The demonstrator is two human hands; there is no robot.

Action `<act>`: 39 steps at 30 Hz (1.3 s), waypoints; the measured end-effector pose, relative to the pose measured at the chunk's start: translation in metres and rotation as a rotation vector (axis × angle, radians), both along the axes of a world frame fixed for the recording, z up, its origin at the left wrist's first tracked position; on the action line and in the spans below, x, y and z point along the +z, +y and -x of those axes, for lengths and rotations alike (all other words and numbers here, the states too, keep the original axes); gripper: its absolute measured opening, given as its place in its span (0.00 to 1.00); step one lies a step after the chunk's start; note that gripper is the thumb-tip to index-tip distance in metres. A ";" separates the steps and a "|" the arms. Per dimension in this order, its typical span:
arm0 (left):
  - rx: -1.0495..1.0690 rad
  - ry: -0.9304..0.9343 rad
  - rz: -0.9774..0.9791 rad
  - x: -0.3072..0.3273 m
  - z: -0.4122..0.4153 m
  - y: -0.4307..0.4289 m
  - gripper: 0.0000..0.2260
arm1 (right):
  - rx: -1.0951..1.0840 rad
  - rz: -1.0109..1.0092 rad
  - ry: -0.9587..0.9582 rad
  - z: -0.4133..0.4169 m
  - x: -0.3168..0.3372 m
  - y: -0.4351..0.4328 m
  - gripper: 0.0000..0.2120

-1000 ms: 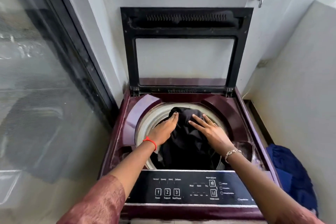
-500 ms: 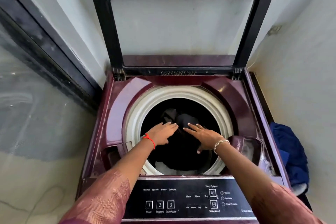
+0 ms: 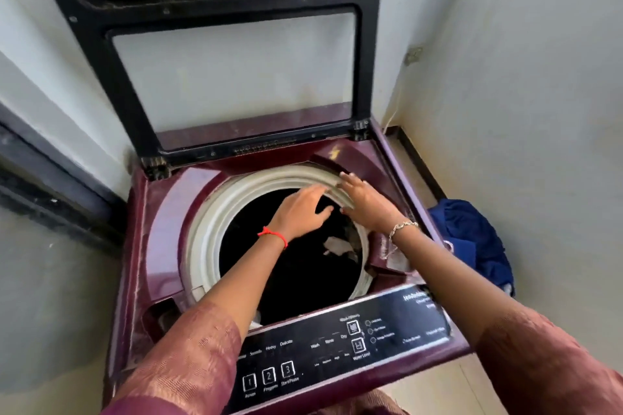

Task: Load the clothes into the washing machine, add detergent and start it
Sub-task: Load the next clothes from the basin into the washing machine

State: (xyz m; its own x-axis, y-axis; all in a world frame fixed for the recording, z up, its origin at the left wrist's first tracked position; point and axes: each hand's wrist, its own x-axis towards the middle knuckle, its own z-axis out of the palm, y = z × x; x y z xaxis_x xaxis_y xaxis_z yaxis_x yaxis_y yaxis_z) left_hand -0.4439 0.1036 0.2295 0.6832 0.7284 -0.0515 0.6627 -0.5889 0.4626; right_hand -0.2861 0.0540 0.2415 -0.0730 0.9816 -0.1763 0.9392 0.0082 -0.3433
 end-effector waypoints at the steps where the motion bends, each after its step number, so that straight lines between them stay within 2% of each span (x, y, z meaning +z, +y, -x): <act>1: -0.001 -0.053 -0.021 0.008 -0.014 -0.001 0.20 | -0.056 -0.067 0.050 -0.008 0.009 -0.005 0.25; 4: -0.066 -0.217 -0.054 0.031 -0.063 -0.012 0.18 | -0.195 -0.276 0.123 -0.042 0.038 -0.029 0.19; 7: -0.155 -0.278 -0.073 0.047 -0.109 -0.027 0.19 | -0.303 -0.357 0.106 -0.081 0.049 -0.053 0.17; 12: -0.356 -0.177 -0.098 0.044 -0.184 -0.048 0.24 | -0.505 -0.302 0.037 -0.153 0.027 -0.099 0.22; 16: -0.444 0.047 -0.032 0.014 -0.249 -0.063 0.31 | -0.625 -0.244 0.052 -0.218 -0.003 -0.134 0.20; 21: -0.523 0.341 0.095 -0.029 -0.339 -0.073 0.36 | -0.717 -0.098 0.090 -0.311 -0.047 -0.178 0.22; 24: -0.536 0.458 0.148 -0.056 -0.383 -0.080 0.37 | -0.726 0.067 0.130 -0.357 -0.079 -0.209 0.24; 29: -0.637 0.669 0.104 -0.112 -0.417 -0.092 0.42 | -0.744 0.335 0.118 -0.413 -0.136 -0.236 0.37; 34: -0.778 0.805 0.027 -0.179 -0.435 -0.092 0.49 | -0.719 0.549 0.117 -0.419 -0.205 -0.240 0.47; 39: -0.882 0.858 -0.103 -0.258 -0.448 -0.085 0.52 | -0.558 0.623 0.107 -0.396 -0.291 -0.225 0.49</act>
